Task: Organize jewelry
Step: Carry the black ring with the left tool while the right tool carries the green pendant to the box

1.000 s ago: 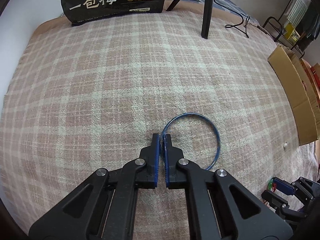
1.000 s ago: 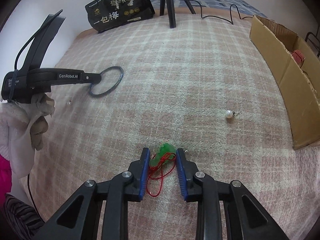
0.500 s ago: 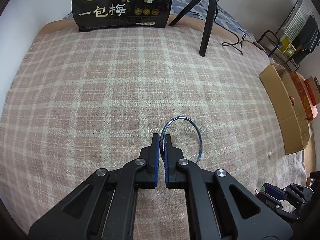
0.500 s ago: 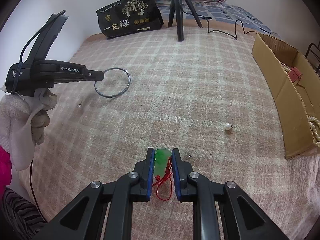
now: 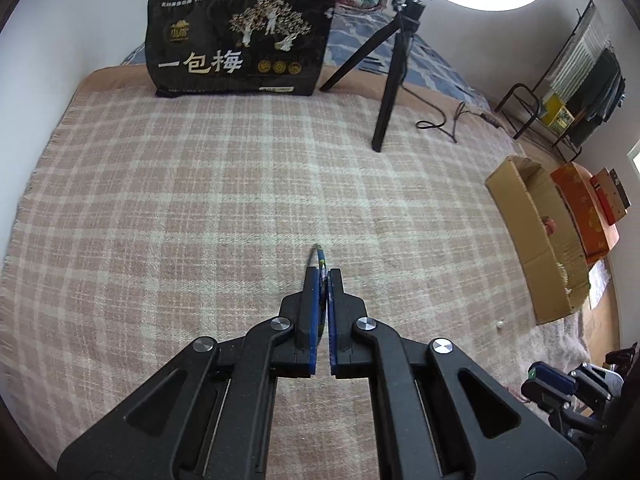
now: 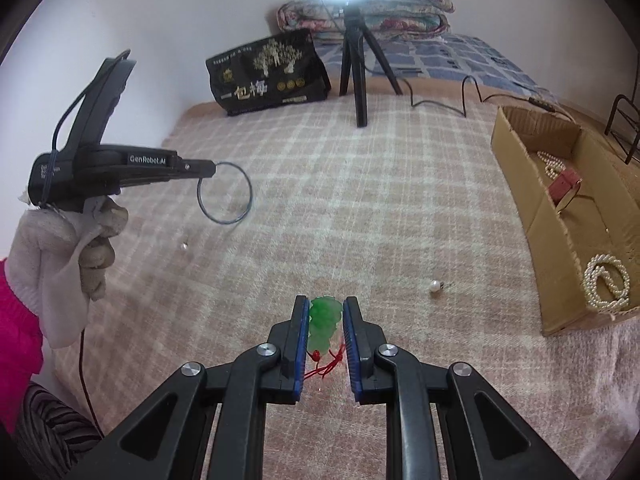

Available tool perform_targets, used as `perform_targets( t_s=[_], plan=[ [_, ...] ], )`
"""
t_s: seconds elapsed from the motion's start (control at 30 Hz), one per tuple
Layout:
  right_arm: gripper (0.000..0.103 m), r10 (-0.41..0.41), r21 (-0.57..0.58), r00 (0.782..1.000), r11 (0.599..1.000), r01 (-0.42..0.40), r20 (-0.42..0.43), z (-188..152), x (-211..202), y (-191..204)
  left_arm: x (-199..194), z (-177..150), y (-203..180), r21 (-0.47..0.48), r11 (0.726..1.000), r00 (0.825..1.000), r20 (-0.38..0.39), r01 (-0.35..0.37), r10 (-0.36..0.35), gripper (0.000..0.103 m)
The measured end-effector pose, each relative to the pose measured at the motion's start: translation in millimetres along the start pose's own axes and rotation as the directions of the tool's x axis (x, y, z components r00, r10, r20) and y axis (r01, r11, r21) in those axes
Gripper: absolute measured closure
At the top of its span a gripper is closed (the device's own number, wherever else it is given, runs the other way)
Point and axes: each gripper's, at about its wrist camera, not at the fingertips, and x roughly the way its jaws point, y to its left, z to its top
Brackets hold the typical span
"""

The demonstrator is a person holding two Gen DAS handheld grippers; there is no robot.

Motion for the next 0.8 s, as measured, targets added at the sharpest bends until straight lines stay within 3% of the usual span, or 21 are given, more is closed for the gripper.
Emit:
perform_targets(
  t_s=[0.4,0.8],
  plan=[
    [0.087,0.017,0.058,0.992,0.998,-0.025,0.126,19,-52,-21,-18,3,-21,0.018,0.999,0.998,0.038,0.049,-0.049,0.102],
    [0.087,-0.02,0.122,0.97,0.992,-0.01,0.241,36,-101,-59,-37,12,-73,0.071,0.986,0.985,0.079,0.15,-0.156,0.102]
  ],
)
